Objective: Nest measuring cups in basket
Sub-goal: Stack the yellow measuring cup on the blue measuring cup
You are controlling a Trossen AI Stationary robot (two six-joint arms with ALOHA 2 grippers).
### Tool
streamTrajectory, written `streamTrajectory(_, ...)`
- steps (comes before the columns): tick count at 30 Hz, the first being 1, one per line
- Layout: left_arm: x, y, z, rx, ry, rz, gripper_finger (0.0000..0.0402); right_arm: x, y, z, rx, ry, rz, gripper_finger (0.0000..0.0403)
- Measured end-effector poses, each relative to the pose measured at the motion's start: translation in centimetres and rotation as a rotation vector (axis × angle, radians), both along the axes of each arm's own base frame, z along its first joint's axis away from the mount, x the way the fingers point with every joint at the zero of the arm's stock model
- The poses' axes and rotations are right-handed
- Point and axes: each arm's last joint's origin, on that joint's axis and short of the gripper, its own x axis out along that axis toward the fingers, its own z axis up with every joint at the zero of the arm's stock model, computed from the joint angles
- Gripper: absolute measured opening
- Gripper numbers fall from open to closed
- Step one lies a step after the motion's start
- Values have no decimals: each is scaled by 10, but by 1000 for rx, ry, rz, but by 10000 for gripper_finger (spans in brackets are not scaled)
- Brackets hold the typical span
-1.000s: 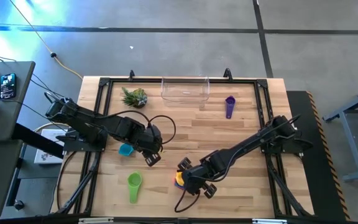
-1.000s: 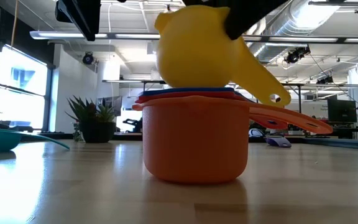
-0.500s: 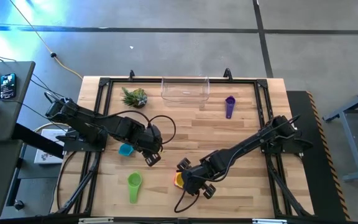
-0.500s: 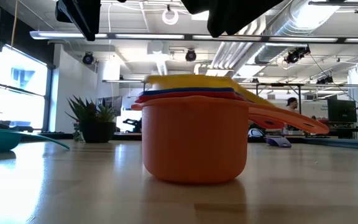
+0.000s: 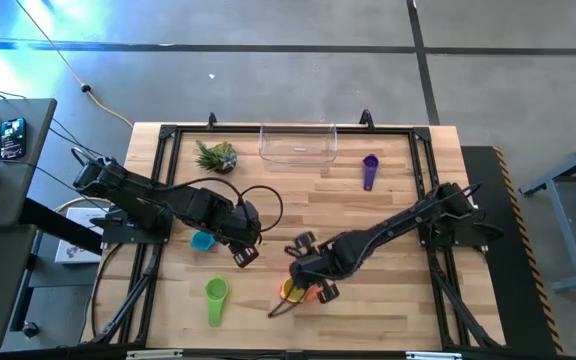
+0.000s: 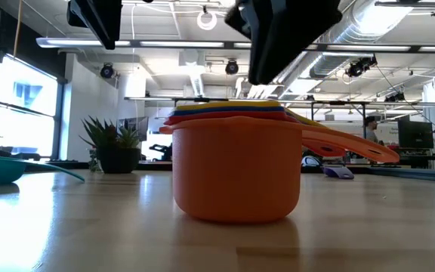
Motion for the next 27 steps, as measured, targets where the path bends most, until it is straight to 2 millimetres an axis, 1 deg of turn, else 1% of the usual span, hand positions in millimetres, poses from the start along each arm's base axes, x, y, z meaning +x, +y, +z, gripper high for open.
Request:
streamTrajectory(3,0,0,0,0,0,0,78,-3,-13,-9,19,71,-91,50)
streamTrajectory(5,0,0,0,0,0,-1,78,-4,-19,-16,48,107,-120,51)
streamTrajectory(9,-1,-3,0,0,0,-11,78,-8,-27,-31,67,152,-182,51)
streamTrajectory(15,-2,-6,0,-1,0,-22,78,-10,-34,-44,109,186,-234,51)
streamTrajectory(20,-2,-6,0,0,0,-22,78,-14,-36,-51,180,247,-250,51)
streamTrajectory(27,-2,-6,0,5,0,-37,78,-16,-29,-51,258,280,-236,51)
